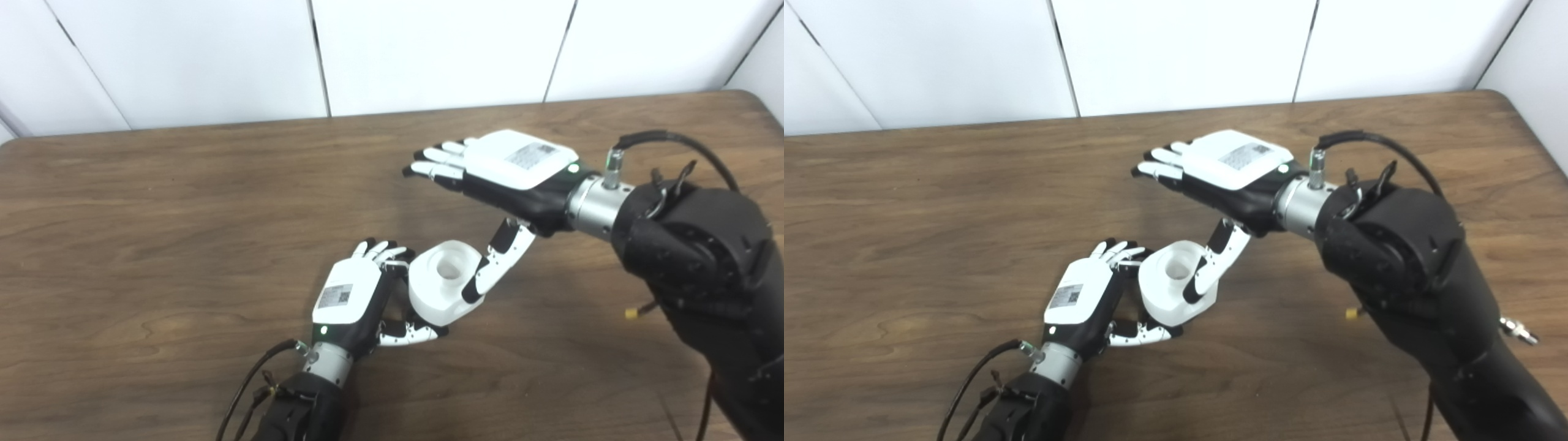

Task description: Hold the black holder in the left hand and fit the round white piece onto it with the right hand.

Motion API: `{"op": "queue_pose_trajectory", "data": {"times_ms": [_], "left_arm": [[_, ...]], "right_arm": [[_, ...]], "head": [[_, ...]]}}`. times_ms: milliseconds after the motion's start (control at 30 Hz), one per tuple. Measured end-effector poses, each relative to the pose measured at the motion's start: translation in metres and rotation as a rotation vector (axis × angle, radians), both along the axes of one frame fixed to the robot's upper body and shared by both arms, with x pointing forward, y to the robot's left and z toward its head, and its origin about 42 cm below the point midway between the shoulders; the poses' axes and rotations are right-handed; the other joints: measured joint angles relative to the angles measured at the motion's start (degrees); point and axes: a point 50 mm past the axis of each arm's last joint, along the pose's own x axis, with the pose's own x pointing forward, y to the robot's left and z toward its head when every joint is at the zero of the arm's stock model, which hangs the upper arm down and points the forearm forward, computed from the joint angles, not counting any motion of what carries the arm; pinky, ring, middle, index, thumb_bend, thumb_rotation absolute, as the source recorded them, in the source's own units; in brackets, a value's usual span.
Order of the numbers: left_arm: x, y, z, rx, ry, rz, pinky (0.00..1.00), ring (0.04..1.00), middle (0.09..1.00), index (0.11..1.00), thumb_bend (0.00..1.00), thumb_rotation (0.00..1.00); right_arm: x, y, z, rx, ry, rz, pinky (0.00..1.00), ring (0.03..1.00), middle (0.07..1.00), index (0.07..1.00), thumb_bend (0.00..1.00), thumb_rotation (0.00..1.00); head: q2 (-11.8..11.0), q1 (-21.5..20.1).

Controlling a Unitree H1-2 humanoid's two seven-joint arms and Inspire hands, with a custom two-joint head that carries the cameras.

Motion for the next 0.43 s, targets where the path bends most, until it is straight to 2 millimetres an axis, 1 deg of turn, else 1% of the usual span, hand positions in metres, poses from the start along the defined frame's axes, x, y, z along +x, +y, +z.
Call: {"op": "queue_pose_trajectory", "data": {"times_ms": [100,367,400,433], "left_arm": [[0.0005,-0.0001,-0.0002,0.0,-0.003,0.002,0.97,0.891,0.797,0.488,0.52,0.06],[0.0016,0.0001,-0.0007,0.0,-0.006,0.009,0.99,0.9,0.803,0.494,0.52,0.08],[0.0017,0.0001,-0.0006,0.001,-0.003,0.008,0.99,0.902,0.807,0.557,0.7,0.19],[0.0018,0.0002,-0.0001,0.004,0.002,0.006,0.99,0.904,0.809,0.589,0.79,0.24]], "right_arm": [[-0.0012,-0.0004,0.0055,0.005,-0.02,0.007,1.0,1.0,1.0,0.969,1.0,0.47],[-0.0004,-0.0018,0.0071,0.017,-0.023,0.001,1.0,1.0,1.0,0.966,1.0,0.45],[-0.0002,-0.0018,0.0071,0.018,-0.022,0.0,1.0,1.0,1.0,0.967,1.0,0.45],[0.0001,-0.0018,0.0071,0.019,-0.021,0.0,1.0,1.0,1.0,0.967,1.0,0.45]], "head": [[-0.09,0.44],[-0.18,0.97],[-0.35,1.05],[-0.35,1.14]]}}
